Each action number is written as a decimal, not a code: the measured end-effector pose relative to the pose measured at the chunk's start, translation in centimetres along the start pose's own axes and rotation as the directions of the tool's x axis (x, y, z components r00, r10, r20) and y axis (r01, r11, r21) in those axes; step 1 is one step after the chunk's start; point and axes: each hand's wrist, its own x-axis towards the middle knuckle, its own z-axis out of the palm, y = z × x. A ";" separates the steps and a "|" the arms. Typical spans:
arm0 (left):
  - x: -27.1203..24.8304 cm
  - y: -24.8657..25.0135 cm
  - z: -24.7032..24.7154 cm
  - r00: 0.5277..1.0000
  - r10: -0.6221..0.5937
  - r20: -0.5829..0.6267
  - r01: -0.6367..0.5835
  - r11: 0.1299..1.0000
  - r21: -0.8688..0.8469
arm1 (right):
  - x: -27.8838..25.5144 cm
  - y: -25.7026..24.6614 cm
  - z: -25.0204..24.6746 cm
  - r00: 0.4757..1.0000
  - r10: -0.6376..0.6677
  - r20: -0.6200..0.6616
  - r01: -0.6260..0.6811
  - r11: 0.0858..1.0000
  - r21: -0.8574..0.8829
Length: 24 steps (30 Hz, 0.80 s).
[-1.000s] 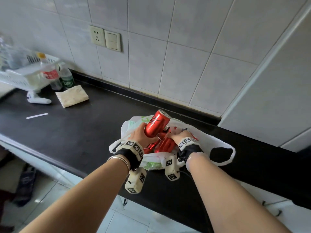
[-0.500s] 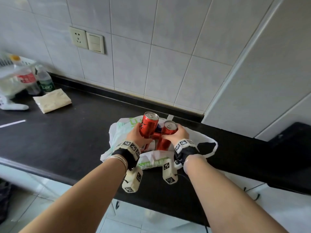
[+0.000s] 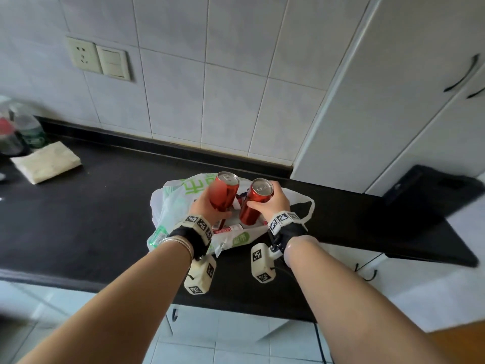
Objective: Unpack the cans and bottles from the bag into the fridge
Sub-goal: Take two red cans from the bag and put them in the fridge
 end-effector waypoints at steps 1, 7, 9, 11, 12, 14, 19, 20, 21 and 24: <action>-0.2 0.1 0.2 1.000 0.008 0.007 -0.007 1.000 -0.008 | -0.2 0.2 -0.2 1.000 0.005 -0.003 -0.005 1.000 0.004; -1.0 1.7 1.4 0.999 0.041 0.005 -0.041 0.999 -0.014 | -1.0 0.9 -2.1 1.000 0.022 -0.014 -0.021 0.999 0.039; -1.4 2.1 2.1 0.999 0.036 -0.002 -0.036 0.999 -0.011 | -1.3 1.3 -3.0 1.000 0.019 -0.006 -0.019 0.999 0.037; -1.9 2.4 2.8 1.000 0.014 0.000 -0.014 1.000 0.014 | -1.7 2.0 -3.8 1.000 0.020 0.003 -0.020 0.999 0.027; -2.1 2.4 3.2 1.000 0.003 0.001 -0.003 1.000 0.029 | -1.8 2.3 -4.0 1.000 0.022 0.003 -0.022 0.999 0.023; -2.6 1.9 3.8 1.000 -0.018 0.003 0.018 0.999 0.047 | -2.1 3.1 -4.1 0.999 0.034 0.004 -0.034 0.999 0.033; -3.6 0.9 4.7 0.998 -0.046 -0.035 0.047 0.999 0.003 | -2.9 3.8 -3.9 0.999 0.027 0.045 -0.028 0.999 0.025; -3.8 0.9 4.7 0.998 -0.044 -0.038 0.043 0.999 -0.008 | -3.1 3.7 -3.9 0.999 0.019 0.049 -0.021 0.999 0.028; -4.1 0.9 4.6 0.999 -0.037 -0.036 0.037 0.999 -0.009 | -3.2 3.6 -3.9 0.999 0.013 0.051 -0.014 0.999 0.030; -4.8 1.0 4.5 1.000 -0.014 -0.011 0.014 1.000 0.019 | -3.8 3.6 -4.1 0.999 0.001 0.049 -0.002 1.000 0.025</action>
